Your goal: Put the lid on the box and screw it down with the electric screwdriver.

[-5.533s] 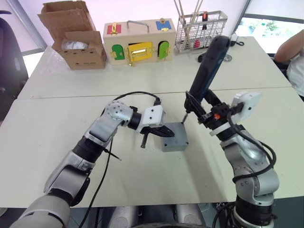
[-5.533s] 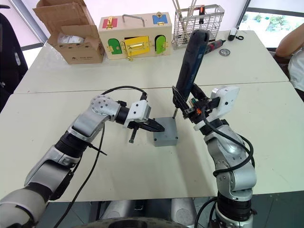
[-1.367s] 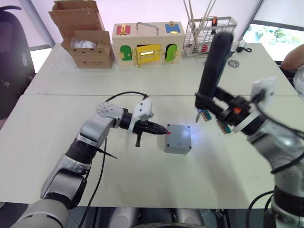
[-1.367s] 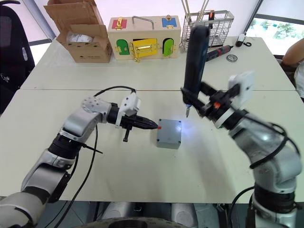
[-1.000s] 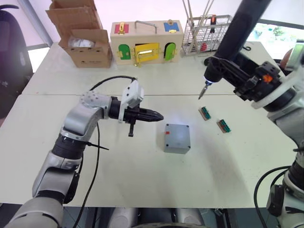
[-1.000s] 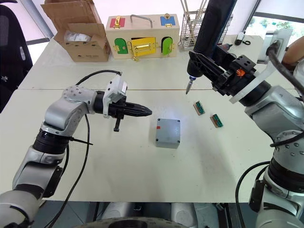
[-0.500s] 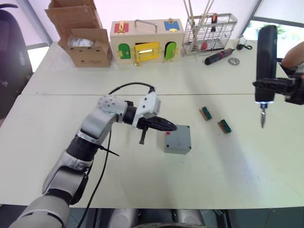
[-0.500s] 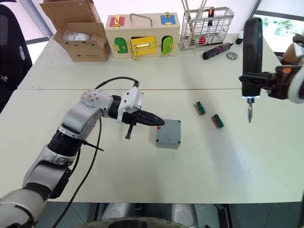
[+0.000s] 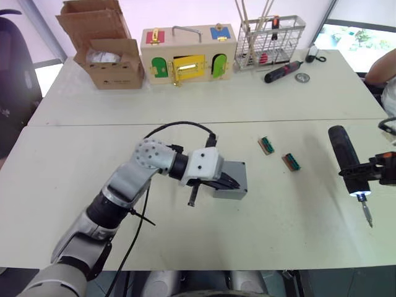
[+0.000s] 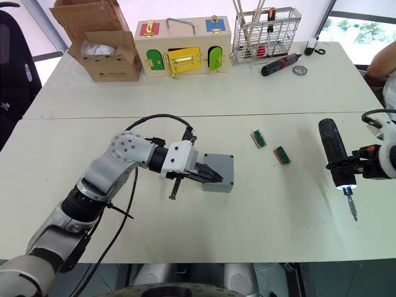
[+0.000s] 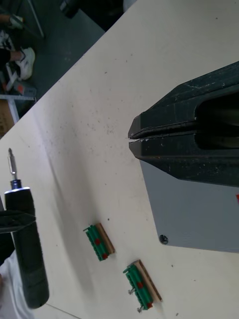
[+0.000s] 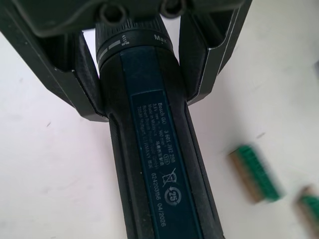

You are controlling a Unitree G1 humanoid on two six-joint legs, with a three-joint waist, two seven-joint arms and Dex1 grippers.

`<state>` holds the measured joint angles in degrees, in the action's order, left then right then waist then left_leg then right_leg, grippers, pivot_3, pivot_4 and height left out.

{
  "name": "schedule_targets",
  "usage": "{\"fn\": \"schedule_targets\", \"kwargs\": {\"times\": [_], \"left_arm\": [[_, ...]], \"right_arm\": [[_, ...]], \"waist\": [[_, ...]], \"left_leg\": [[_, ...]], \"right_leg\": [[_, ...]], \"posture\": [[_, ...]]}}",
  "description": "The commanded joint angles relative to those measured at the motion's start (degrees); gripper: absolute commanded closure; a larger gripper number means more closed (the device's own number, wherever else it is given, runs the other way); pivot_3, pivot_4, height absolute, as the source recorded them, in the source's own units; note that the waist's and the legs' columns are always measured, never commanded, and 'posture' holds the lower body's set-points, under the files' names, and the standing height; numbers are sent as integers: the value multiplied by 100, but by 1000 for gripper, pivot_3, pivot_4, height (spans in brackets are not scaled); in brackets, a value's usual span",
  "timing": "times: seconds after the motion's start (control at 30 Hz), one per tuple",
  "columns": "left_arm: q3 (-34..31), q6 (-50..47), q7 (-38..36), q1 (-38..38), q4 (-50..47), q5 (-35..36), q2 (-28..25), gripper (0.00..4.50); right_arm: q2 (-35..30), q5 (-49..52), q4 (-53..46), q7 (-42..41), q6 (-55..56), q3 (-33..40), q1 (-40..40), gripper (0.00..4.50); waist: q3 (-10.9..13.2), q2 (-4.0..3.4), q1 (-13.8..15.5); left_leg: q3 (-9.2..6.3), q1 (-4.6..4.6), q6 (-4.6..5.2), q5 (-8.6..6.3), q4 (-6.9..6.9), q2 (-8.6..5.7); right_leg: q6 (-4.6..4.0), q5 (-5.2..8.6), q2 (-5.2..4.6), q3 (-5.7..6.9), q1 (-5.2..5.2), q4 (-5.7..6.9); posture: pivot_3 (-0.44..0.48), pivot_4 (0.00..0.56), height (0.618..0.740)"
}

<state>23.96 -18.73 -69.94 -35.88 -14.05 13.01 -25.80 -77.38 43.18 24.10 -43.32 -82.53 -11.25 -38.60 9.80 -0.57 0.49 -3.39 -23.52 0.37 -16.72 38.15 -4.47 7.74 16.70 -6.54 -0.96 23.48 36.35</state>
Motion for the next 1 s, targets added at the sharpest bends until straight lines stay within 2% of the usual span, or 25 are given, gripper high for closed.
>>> {"fn": "schedule_targets", "kwargs": {"times": [0.03,0.27,0.33,0.53,0.63,0.7,0.77,0.83,0.93,1.0], "left_arm": [[-42,-91,113,37,-295,13,-69,4500],[-129,-310,274,88,-381,100,-171,4500],[-194,-312,251,81,-286,130,-226,4500],[-425,-221,246,-65,204,130,-327,4500],[-497,-85,288,-129,533,-22,-394,4500],[-540,12,339,-149,740,-109,-452,4500],[-646,28,402,-149,990,-132,-523,4500],[-703,60,397,-99,1206,-155,-610,4500],[-669,42,333,31,1297,-109,-656,4500],[-614,-67,325,120,1244,-48,-602,4500]], "right_arm": [[56,-520,274,-302,138,-68,-287,2545],[580,-1280,991,-331,228,-49,-573,2545],[632,-1424,1009,-362,292,-23,-573,1584],[685,-1521,893,-603,245,145,-504,11],[674,-1619,785,-566,404,318,-511,11],[574,-1852,585,-525,1006,390,-448,11],[623,-1958,229,-321,1728,815,-593,11],[806,-1602,-483,-312,1717,1416,-695,11],[1081,-945,-2274,-554,1670,2249,238,11],[1364,-395,-3808,-742,1548,2722,1329,11]], "waist": [[1,-7,34],[2,-7,24],[2,-7,23],[2,-7,24],[1,-7,24],[1,-8,19],[1,-8,13],[2,-8,-13],[0,3,-7],[-4,27,42]], "left_leg": [[0,0,-1,0,0,0],[0,0,-2,1,13,-3],[-1,1,-2,1,13,-3],[-1,1,-2,1,15,-3],[-2,1,-2,1,16,-3],[-1,1,-2,1,16,-4],[-1,1,-3,2,15,-4],[16,1,-5,3,16,-5],[17,1,-14,8,9,4],[0,1,-16,9,8,14]], "right_leg": [[0,0,0,0,0,0],[0,0,2,0,-9,1],[0,0,2,0,-9,1],[1,-1,3,2,-9,6],[1,-1,3,3,-8,8],[1,-1,2,2,-5,12],[1,-1,3,3,-1,18],[2,0,-5,3,20,52],[3,1,-2,10,39,78],[3,1,8,23,36,83]], "posture": [[0,150,737],[0,150,737],[0,150,737],[0,150,737],[0,150,737],[0,150,737],[0,150,737],[0,150,737],[0,150,737],[0,150,737]]}}
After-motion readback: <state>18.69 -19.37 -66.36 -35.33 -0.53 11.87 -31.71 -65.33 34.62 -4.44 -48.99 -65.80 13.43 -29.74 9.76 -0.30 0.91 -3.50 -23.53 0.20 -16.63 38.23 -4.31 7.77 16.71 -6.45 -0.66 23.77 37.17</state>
